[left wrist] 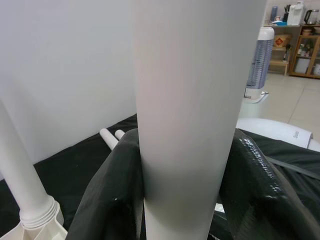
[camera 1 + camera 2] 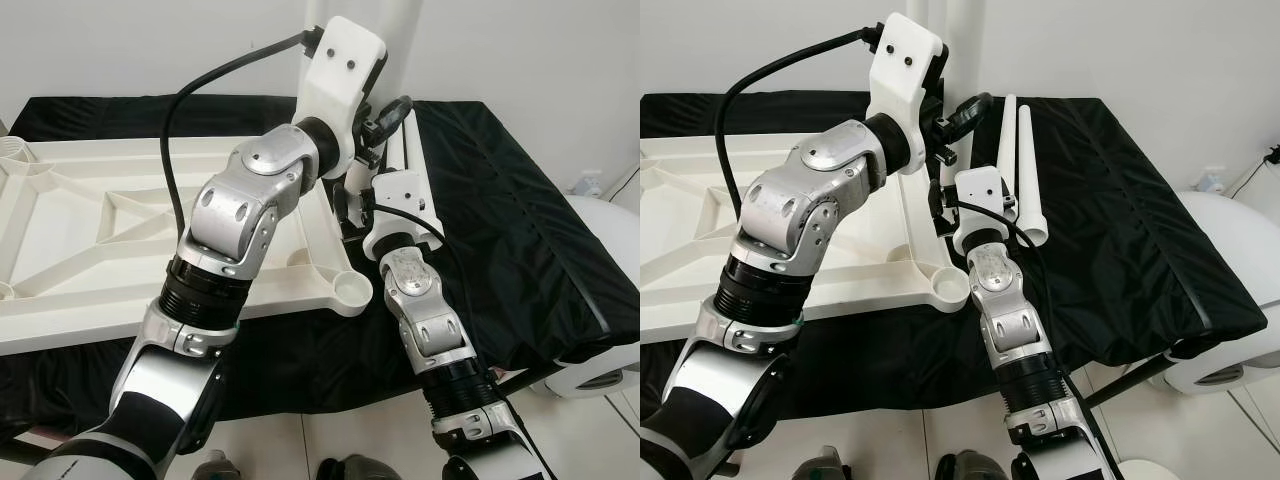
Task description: Building children table
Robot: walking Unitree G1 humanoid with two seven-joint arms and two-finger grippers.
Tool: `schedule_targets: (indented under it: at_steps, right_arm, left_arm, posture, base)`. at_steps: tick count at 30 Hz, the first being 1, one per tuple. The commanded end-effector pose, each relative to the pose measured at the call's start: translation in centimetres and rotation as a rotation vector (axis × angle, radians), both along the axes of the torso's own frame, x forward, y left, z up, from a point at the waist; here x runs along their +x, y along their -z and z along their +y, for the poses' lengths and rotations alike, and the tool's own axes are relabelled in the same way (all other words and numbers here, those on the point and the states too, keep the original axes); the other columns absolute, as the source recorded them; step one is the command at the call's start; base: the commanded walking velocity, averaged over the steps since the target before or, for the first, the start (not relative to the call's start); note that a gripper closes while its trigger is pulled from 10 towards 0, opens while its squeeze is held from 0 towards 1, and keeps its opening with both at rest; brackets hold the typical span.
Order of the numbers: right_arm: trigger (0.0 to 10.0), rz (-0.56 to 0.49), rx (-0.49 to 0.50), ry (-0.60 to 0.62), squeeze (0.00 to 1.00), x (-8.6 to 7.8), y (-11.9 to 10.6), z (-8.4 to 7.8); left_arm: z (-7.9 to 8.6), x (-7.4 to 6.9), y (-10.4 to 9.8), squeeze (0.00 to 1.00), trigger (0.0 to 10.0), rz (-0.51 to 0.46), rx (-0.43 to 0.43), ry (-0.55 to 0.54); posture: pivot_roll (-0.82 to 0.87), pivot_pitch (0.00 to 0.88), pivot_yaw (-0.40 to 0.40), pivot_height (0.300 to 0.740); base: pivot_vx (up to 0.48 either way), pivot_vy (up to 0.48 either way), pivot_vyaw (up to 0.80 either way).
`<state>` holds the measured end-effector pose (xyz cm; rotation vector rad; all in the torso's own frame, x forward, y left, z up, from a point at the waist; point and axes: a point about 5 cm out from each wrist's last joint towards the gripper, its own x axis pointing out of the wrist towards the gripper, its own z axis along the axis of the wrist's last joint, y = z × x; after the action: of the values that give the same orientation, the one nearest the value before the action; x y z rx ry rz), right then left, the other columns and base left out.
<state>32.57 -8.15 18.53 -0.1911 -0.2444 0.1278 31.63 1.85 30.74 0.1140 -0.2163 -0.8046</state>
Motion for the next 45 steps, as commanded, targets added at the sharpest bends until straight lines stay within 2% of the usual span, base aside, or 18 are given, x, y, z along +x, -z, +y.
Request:
schedule_targets:
  at_steps: [1,7,8,9,11,17,18,19,20,22,23,26,28,29,34,39,40,45]
  right_arm:
    - [10.0,-0.009,0.006,0.046,0.0,0.2,-0.3,-0.3]
    - [9.6,0.008,0.012,0.062,0.0,0.3,0.1,-0.1]
    - [8.2,0.015,0.018,0.066,0.0,0.4,0.3,0.0]
    - [4.7,0.01,0.015,0.073,0.0,0.5,0.4,0.0]
    - [4.3,0.01,0.016,0.078,0.0,0.6,0.5,0.1]
    - [4.2,0.022,0.046,0.075,0.0,0.9,0.7,0.1]
    - [2.8,0.029,0.056,0.081,0.0,1.0,0.8,0.0]
    - [2.8,0.029,0.056,0.081,0.0,1.0,0.8,0.0]
    - [2.2,0.04,0.071,0.087,0.0,1.0,1.0,-0.1]
    - [2.2,0.04,0.071,0.087,0.0,1.0,1.0,-0.1]
    - [0.0,0.04,0.072,0.09,0.0,1.1,1.1,-0.2]
    - [0.1,0.04,0.079,0.097,0.0,1.2,1.1,-0.4]
    - [10.0,0.024,0.099,0.081,0.0,1.2,0.9,-0.6]
    - [10.0,0.018,0.112,0.058,0.0,1.1,0.7,-0.6]
    - [10.0,0.011,0.139,0.023,0.0,1.1,0.5,-0.6]
    - [10.0,0.014,0.14,0.064,0.0,1.5,0.4,-1.5]
    - [10.0,0.014,0.14,0.064,0.0,1.5,0.4,-1.5]
    - [10.0,0.003,0.171,0.087,0.0,1.9,0.0,-2.6]
  left_arm:
    - [-0.1,-0.1,-0.1,0.0,10.0,-0.007,-0.004,-0.039]
    - [-0.2,-0.3,-0.3,0.0,10.0,-0.013,-0.007,-0.038]
    - [-0.2,-0.3,-0.3,0.0,10.0,-0.011,-0.011,-0.035]
    - [-0.2,-0.3,-0.4,0.0,10.0,-0.01,-0.014,-0.034]
    - [-0.2,-0.3,-0.4,0.0,10.0,-0.011,-0.016,-0.036]
    - [0.0,-0.2,-0.6,0.0,10.0,-0.016,-0.016,-0.045]
    - [0.0,-0.2,-0.6,0.0,10.0,-0.018,-0.014,-0.047]
    - [0.0,-0.2,-0.6,0.0,10.0,-0.018,-0.014,-0.047]
    - [0.1,-0.2,-0.6,0.0,10.0,-0.019,-0.012,-0.049]
    - [0.1,-0.2,-0.6,0.0,10.0,-0.019,-0.012,-0.049]
    - [0.1,-0.2,-0.6,0.0,10.0,-0.02,-0.01,-0.056]
    - [0.3,-0.1,-0.6,0.0,10.0,-0.022,-0.006,-0.062]
    - [0.4,0.0,-0.5,0.0,10.0,-0.019,-0.005,-0.064]
    - [0.5,0.0,-0.5,1.0,10.0,-0.008,-0.017,-0.053]
    - [0.4,-0.2,-0.4,1.0,10.0,0.02,-0.061,-0.017]
    - [0.6,-0.9,-1.5,1.0,10.0,0.037,-0.195,0.056]
    - [0.6,-0.9,-1.5,1.0,10.0,0.037,-0.195,0.056]
    - [2.1,-1.1,-0.7,1.0,10.0,0.05,-0.223,0.065]
  posture:
    - [0.04,0.0,-0.09,0.74]
    - [0.04,0.0,-0.092,0.74]
    - [0.04,0.0,-0.089,0.74]
    - [0.04,0.0,-0.089,0.74]
    - [0.04,0.001,-0.089,0.74]
    - [0.05,0.0,-0.091,0.74]
    - [0.05,0.001,-0.091,0.74]
    - [0.05,0.001,-0.091,0.74]
    - [0.05,0.001,-0.091,0.74]
    - [0.05,0.001,-0.091,0.74]
    - [0.05,0.002,-0.091,0.74]
    - [0.05,0.005,-0.088,0.74]
    - [0.05,0.008,-0.086,0.74]
    - [0.04,0.01,-0.084,0.74]
    - [0.04,0.011,-0.083,0.74]
    - [0.04,0.012,-0.079,0.74]
    - [0.04,0.012,-0.079,0.74]
    - [0.03,0.014,-0.075,0.74]
  base:
    - [0.0,0.0,0.0]
    - [0.0,0.0,0.0]
    - [0.0,0.0,0.0]
    - [0.0,0.0,0.0]
    - [0.0,0.0,0.0]
    - [0.0,0.0,0.0]
    - [0.0,0.0,0.0]
    - [0.0,0.0,0.0]
    - [0.0,0.0,0.0]
    - [0.0,0.0,0.0]
    - [0.0,0.0,0.0]
    - [0.0,0.0,0.0]
    - [0.0,0.0,0.0]
    - [0.0,0.0,0.0]
    - [0.0,0.0,0.0]
    - [0.0,0.0,0.0]
    - [0.0,0.0,0.0]
    - [0.0,0.0,0.0]
